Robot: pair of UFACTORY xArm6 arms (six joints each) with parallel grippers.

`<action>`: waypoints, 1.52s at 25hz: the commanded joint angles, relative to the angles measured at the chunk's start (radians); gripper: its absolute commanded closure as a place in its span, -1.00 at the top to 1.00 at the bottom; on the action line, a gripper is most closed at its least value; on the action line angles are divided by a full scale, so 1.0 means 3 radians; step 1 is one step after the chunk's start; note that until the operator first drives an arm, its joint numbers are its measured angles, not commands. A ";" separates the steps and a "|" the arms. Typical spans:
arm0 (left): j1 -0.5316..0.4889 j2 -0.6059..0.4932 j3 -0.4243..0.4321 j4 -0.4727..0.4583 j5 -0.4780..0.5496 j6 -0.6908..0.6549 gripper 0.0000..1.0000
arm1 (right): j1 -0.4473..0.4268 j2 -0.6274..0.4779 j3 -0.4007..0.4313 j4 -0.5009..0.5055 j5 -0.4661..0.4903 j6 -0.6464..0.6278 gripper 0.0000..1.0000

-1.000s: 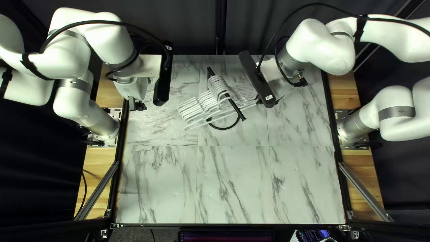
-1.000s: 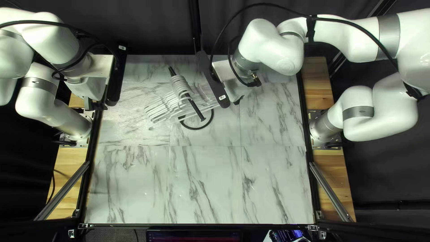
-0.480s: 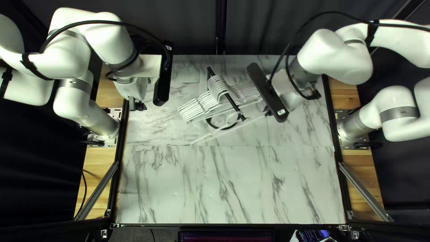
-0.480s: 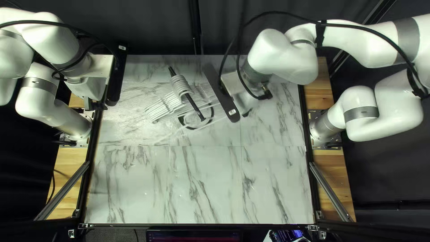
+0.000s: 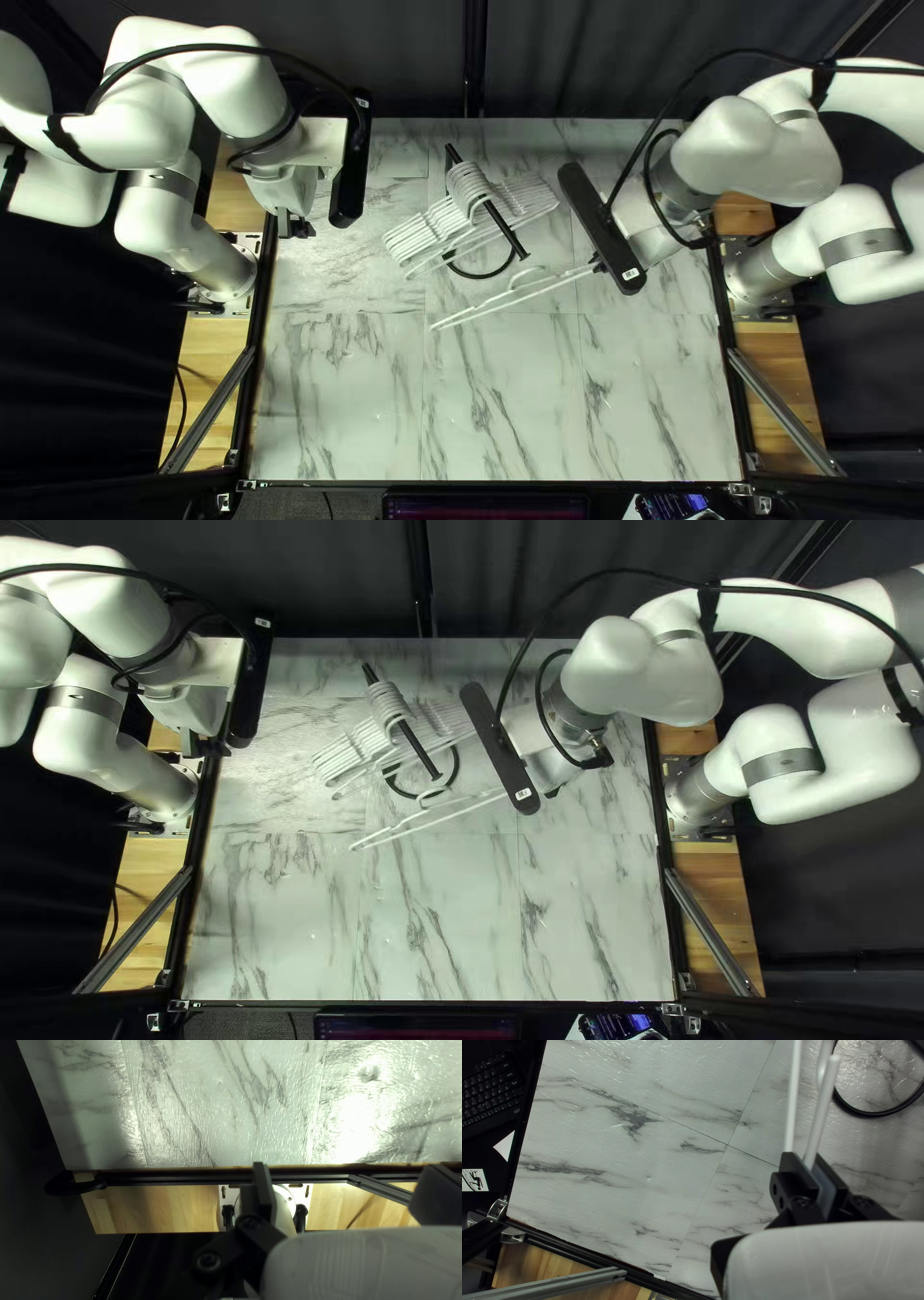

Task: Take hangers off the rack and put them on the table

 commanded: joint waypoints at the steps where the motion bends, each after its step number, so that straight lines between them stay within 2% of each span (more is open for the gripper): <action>1: 0.0000 0.0000 0.0000 0.0000 0.0000 0.0000 1.00 | 0.0000 0.0000 0.0000 0.0000 0.0000 0.0000 -1.00; 3: 0.0000 0.0000 0.0000 0.0000 0.0000 0.0000 1.00 | 0.0004 -0.0026 0.0014 -0.0007 0.0012 -0.0012 -1.00; 4: 0.0000 0.0000 0.0000 0.0000 0.0000 0.0000 1.00 | 0.0126 0.0007 -0.0024 -0.0095 0.0032 0.0207 -1.00; 6: 0.0000 0.0000 0.0000 0.0000 0.0000 0.0000 1.00 | 0.0631 0.0091 -0.0129 -0.0519 0.0117 0.1196 -1.00; 7: 0.0000 0.0000 0.0000 0.0000 0.0000 0.0000 1.00 | 0.0746 0.0117 -0.0156 -0.0629 0.0145 0.1435 -1.00; 8: 0.0000 0.0000 0.0000 0.0000 0.0000 0.0000 1.00 | 0.1036 0.0201 -0.0238 -0.0883 0.0225 0.2012 -1.00; 9: 0.0000 0.0000 0.0000 0.0000 0.0000 0.0000 1.00 | 0.1224 0.0277 -0.0303 -0.1030 0.0289 0.2362 -1.00; 10: 0.0000 0.0000 0.0000 0.0000 0.0000 0.0000 1.00 | 0.1502 0.0470 -0.0443 -0.1268 0.0404 0.2927 -1.00; 11: 0.0000 0.0000 0.0000 0.0000 0.0000 0.0000 1.00 | 0.1660 0.0680 -0.0562 -0.1411 0.0458 0.3277 -1.00; 13: 0.0000 0.0000 0.0000 0.0000 0.0000 0.0000 1.00 | 0.1809 0.1076 -0.0770 -0.1566 0.0553 0.3714 -1.00; 17: 0.0000 0.0000 0.0000 0.0000 0.0000 0.0000 1.00 | 0.1857 0.1525 -0.0896 -0.1705 0.0622 0.4136 -1.00; 19: 0.0000 0.0000 0.0000 0.0000 0.0000 0.0000 1.00 | 0.1881 0.1759 -0.1079 -0.1745 0.0859 0.4333 -1.00; 33: 0.0000 0.0000 0.0000 0.0000 0.0000 0.0000 1.00 | 0.1885 0.1770 -0.1063 -0.1752 0.0856 0.4365 -1.00; 35: 0.0000 0.0000 0.0000 0.0000 0.0000 0.0000 1.00 | 0.1943 0.1954 -0.1149 -0.1817 0.0912 0.4661 -1.00; 38: 0.0000 0.0000 0.0000 0.0000 0.0000 0.0000 1.00 | 0.2130 0.2286 -0.1408 -0.2057 0.1281 0.5132 -1.00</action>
